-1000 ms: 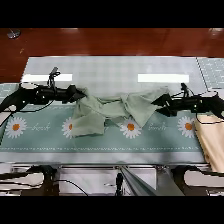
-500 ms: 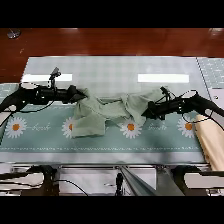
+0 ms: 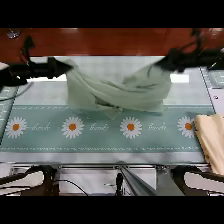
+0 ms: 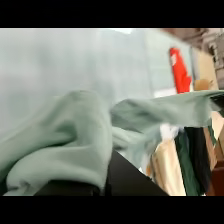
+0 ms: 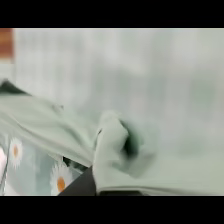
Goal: Fold the shirts.
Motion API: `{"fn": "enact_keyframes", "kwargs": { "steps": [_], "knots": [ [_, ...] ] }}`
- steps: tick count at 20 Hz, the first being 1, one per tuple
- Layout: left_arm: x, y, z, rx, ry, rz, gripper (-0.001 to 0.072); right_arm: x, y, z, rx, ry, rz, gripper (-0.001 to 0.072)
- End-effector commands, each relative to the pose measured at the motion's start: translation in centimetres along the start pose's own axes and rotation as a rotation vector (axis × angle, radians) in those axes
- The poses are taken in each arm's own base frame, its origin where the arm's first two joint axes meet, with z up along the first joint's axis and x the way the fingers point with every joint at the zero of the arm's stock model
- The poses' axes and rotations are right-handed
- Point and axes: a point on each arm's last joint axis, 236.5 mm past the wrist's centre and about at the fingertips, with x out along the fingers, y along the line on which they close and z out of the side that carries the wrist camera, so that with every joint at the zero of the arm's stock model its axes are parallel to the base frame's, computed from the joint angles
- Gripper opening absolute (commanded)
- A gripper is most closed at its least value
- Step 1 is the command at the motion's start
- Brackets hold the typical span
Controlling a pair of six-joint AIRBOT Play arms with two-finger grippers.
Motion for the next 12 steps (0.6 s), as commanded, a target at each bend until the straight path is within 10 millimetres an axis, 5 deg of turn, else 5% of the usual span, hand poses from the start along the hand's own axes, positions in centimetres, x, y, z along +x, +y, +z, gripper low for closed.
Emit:
{"fn": "enact_keyframes", "kwargs": {
  "steps": [1,4,6,10,12],
  "knots": [
    [-5.9,-10.6,6.3,0.252,-0.171,-0.083,0.0036,-11.8,11.4,7.2,-0.272,-0.287,-0.009,0.0016],
    [-11.9,-19.1,7.4,0.494,-0.299,-0.053,0.0036,-20.1,19.8,5.8,-0.498,-0.461,-0.037,0.0017],
    [-15.7,-21.6,6.5,0.591,-0.363,0.065,0.0036,-23.7,22.3,3.1,-0.586,-0.523,-0.12,0.0016],
    [-23.6,-20.3,3.4,0.681,-0.443,0.541,0.0036,-29.6,25.2,-2.4,-0.687,-0.639,-0.32,0.0017],
    [-26.8,-19.2,1.2,0.689,-0.448,0.746,0.0036,-31.5,24.6,-4.9,-0.656,-0.654,-0.42,0.0017]
  ]
}}
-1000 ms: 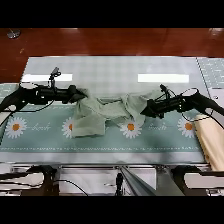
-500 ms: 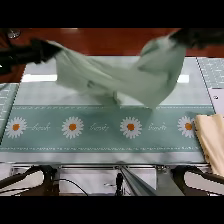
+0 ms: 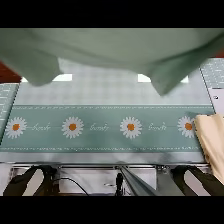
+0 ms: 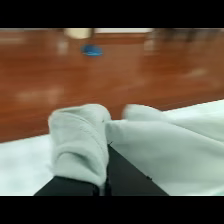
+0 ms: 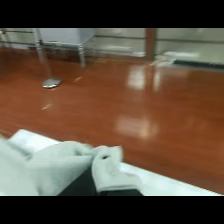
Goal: Fold the shirts.
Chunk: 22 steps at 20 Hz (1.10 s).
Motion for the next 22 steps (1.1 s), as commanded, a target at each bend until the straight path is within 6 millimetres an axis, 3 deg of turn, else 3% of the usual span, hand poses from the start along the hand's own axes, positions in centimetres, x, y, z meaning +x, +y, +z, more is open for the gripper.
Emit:
{"fn": "enact_keyframes", "kwargs": {
  "steps": [1,4,7,10,13,17,20,22],
  "knots": [
    [-7.3,3.5,-2.4,0.124,0.071,0.4,0.0036,-6.6,-0.7,-1.9,-0.016,0.023,-0.245,0.0017],
    [-9.0,5.5,-7.2,0.138,0.197,0.51,0.0036,-8.6,-4.2,-5.9,0.059,0.131,-0.427,0.0017],
    [-7.5,7.4,-15.1,0.026,0.396,0.532,0.0037,-6.1,-5.7,-11.0,0.142,0.275,-0.403,0.0017],
    [-3.7,5.7,-24.0,-0.134,0.581,0.384,0.0037,-1.1,-7.0,-17.8,0.256,0.439,-0.299,0.0017],
    [-0.3,4.2,-31.5,-0.295,0.69,0.263,0.0037,3.7,-10.8,-24.7,0.365,0.546,-0.3,0.0017],
    [4.8,3.7,-36.8,-0.485,0.708,0.172,0.0037,12.0,-16.8,-30.5,0.492,0.616,-0.288,0.0017],
    [9.1,5.3,-39.0,-0.567,0.73,0.171,0.0037,18.7,-21.6,-33.0,0.588,0.575,-0.293,0.0017],
    [11.3,6.5,-40.8,-0.623,0.8,0.181,0.0037,22.5,-23.1,-34.7,0.681,0.586,-0.252,0.0017]
  ]
}}
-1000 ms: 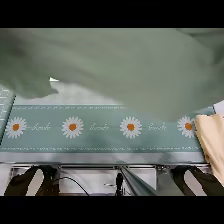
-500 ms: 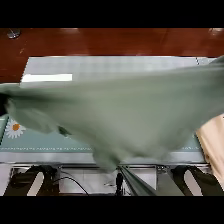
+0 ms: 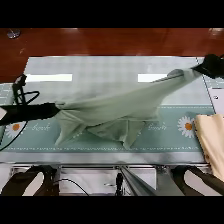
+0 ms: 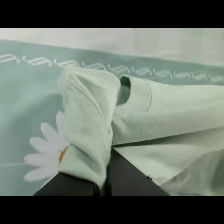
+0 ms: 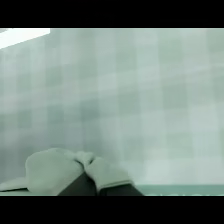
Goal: Fold the shirts.
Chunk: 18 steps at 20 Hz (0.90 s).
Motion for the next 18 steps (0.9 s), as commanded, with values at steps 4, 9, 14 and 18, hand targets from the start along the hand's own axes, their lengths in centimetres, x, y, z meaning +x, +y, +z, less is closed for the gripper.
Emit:
{"fn": "enact_keyframes", "kwargs": {
  "steps": [4,9,14,18],
  "knots": [
    [8.0,1.4,2.1,-0.147,0.172,-0.036,0.0037,12.4,-0.7,3.3,0.274,0.065,0.211,0.0017],
    [6.9,-1.8,1.7,-0.05,0.372,-0.17,0.07,14.3,-1.3,0.8,0.311,0.172,0.241,0.0632],
    [-0.8,5.7,6.1,-0.048,0.305,-0.031,0.07,7.2,-6.2,-2.4,0.207,0.334,0.205,0.0621],
    [-3.2,8.0,7.3,-0.339,0.105,-0.249,0.07,4.5,-12.3,-6.5,0.277,0.238,-0.02,0.0621]
  ]
}}
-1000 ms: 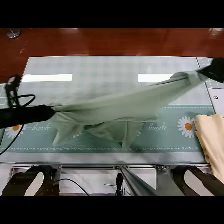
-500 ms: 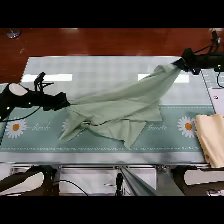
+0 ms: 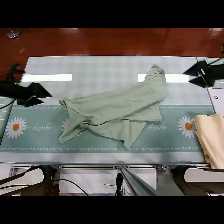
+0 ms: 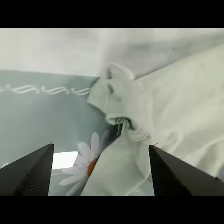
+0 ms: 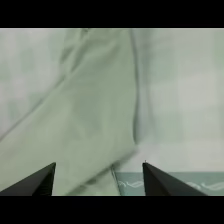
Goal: Fold the shirts.
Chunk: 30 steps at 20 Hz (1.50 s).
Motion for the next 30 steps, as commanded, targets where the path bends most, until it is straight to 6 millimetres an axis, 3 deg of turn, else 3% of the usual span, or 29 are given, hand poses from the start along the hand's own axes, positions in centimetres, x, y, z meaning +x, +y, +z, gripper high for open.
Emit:
{"fn": "enact_keyframes", "kwargs": {
  "steps": [1,3,5,8,10,16,17,19,23,30],
  "knots": [
    [-1.4,-1.1,-0.8,-0.146,-0.087,-0.318,0.07,-0.8,-5.2,-4.3,0.07,-0.049,-0.122,0.0622],
    [1.3,-4.0,-3.4,-0.154,-0.069,-0.516,0.0699,1.4,-6.1,-8.5,0.124,-0.039,-0.106,0.0622],
    [4.2,-5.6,-5.2,-0.146,-0.076,-0.584,0.0699,3.3,-5.6,-11.6,0.169,-0.036,-0.038,0.0622],
    [7.7,-4.7,-4.4,-0.161,-0.143,-0.473,0.0699,4.8,-4.9,-14.6,0.197,0.014,0.026,0.0622],
    [8.3,-5.0,-3.8,-0.141,-0.163,-0.441,0.0699,5.0,-4.8,-15.6,0.196,0.047,0.035,0.0621],
    [9.3,-5.1,-2.8,-0.114,-0.199,-0.383,0.0696,5.0,-4.7,-15.7,0.195,0.052,0.04,0.0622],
    [9.5,-5.1,-2.9,-0.112,-0.195,-0.381,0.0641,5.0,-4.7,-15.8,0.195,0.053,0.04,0.0621],
    [9.6,-5.6,-3.2,-0.091,-0.182,-0.39,0.0045,4.9,-4.5,-16.1,0.195,0.067,0.046,0.0621],
    [8.8,-7.0,-3.2,-0.024,-0.17,-0.432,0.0036,5.3,-4.0,-16.6,0.221,0.092,0.047,0.0621],
    [8.7,-7.3,-3.2,-0.016,-0.167,-0.44,0.0036,7.4,-3.2,-18.1,0.172,0.149,-0.03,0.0622]
  ]
}}
